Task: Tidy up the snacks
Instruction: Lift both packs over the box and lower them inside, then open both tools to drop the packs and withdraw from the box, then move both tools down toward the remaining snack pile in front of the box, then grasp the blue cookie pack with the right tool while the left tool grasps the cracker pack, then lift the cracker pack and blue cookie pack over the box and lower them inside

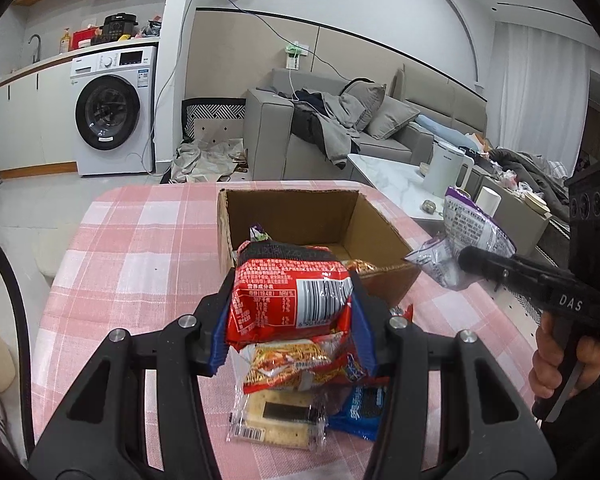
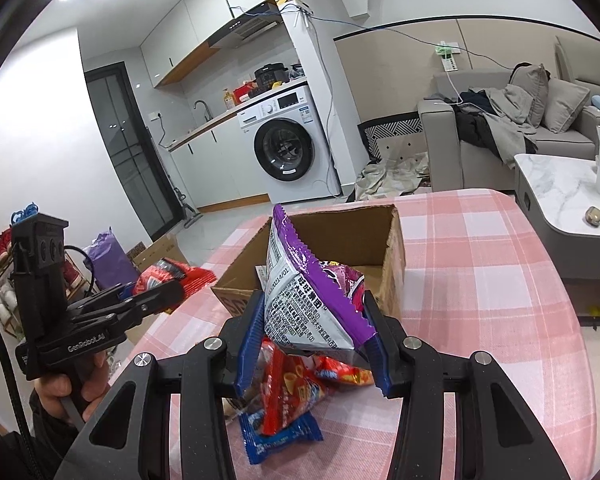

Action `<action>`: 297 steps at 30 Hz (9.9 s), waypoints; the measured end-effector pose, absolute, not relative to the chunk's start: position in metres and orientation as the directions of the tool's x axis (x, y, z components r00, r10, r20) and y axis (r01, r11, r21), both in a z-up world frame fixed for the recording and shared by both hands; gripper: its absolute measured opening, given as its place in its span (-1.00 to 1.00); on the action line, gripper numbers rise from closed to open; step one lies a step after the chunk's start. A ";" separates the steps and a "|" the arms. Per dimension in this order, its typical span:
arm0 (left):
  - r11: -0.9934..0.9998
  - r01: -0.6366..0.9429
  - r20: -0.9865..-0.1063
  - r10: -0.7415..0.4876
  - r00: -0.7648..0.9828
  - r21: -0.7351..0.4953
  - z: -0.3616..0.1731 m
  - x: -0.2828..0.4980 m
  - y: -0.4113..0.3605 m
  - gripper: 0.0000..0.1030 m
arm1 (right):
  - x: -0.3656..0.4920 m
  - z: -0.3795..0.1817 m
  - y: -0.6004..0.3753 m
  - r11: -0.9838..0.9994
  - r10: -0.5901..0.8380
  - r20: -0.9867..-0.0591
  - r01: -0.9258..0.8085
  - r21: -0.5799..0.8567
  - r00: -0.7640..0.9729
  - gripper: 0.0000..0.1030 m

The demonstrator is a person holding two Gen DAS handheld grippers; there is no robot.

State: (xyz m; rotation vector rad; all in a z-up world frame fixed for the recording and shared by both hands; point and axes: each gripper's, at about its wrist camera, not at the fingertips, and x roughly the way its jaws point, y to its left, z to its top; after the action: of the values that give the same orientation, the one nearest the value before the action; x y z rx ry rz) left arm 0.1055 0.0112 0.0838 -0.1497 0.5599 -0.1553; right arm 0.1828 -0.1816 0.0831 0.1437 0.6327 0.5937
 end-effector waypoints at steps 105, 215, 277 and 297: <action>0.999 -0.024 -0.485 -0.002 0.875 -0.048 0.039 0.102 0.028 0.99 | 0.207 0.048 -0.172 0.862 0.493 -0.612 -0.443 0.247 0.618 0.99; 0.991 0.125 -0.794 -0.111 0.597 -0.044 -0.079 0.128 0.017 0.99 | 0.168 -0.039 -0.122 0.735 0.439 -0.817 -0.673 0.086 0.375 -0.11; 0.948 0.233 -0.663 -0.317 0.678 -0.215 0.000 0.074 0.049 0.06 | 0.149 0.025 -0.165 0.742 0.565 -0.653 -0.657 0.134 0.505 -0.12; 0.956 0.204 -0.585 -0.290 0.757 -0.210 0.047 0.051 0.048 0.06 | 0.153 0.043 -0.178 0.780 0.583 -0.574 -0.594 0.196 0.575 -0.12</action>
State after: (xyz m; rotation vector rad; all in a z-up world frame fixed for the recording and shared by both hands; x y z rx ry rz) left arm 0.0515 0.0481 0.0471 -0.1364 0.6591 -0.2697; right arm 0.1526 -0.1781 0.0427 -0.0187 0.6656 0.6896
